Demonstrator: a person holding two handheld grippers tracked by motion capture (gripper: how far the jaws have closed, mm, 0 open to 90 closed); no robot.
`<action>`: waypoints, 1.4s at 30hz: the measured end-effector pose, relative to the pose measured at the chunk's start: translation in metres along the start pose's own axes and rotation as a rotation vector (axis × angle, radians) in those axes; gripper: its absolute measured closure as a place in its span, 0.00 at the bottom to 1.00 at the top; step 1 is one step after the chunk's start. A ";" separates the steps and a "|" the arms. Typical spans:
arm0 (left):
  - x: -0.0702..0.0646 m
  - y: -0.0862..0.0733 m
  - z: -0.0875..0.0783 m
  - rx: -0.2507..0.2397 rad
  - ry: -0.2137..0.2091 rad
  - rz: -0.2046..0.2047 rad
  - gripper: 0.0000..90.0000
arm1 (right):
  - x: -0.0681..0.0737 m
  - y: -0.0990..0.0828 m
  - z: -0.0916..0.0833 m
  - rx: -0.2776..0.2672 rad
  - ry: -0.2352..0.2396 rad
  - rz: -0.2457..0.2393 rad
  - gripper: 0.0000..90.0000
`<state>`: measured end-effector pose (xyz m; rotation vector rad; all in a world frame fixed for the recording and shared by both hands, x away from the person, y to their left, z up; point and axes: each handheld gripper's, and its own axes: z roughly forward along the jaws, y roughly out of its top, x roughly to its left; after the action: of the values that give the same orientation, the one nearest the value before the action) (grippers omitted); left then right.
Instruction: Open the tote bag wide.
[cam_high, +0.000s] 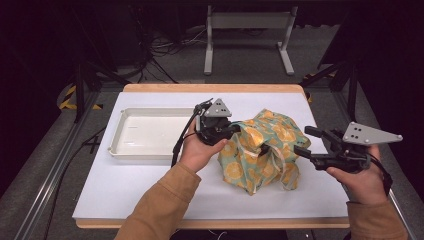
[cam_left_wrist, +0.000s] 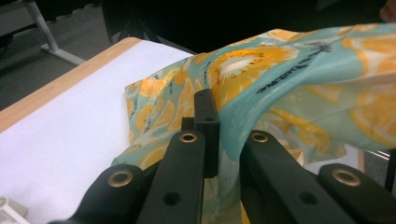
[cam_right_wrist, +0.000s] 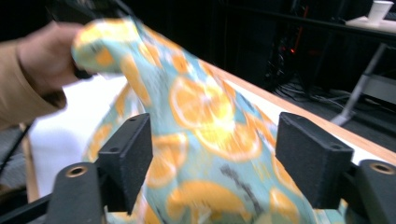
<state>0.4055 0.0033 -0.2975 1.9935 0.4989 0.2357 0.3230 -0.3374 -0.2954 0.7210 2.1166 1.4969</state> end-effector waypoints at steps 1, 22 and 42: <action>0.000 0.000 0.000 0.000 0.001 0.000 1.00 | 0.001 -0.003 0.001 0.009 -0.005 0.004 0.28; 0.000 0.000 -0.004 -0.005 -0.011 0.008 1.00 | -0.005 -0.036 0.032 0.096 -0.053 -0.011 0.17; 0.001 0.000 -0.008 0.002 -0.021 0.024 0.99 | -0.020 -0.029 0.027 0.142 -0.039 0.022 1.00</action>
<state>0.4029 0.0102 -0.2941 2.0029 0.4626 0.2293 0.3507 -0.3388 -0.3303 0.8199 2.2090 1.3428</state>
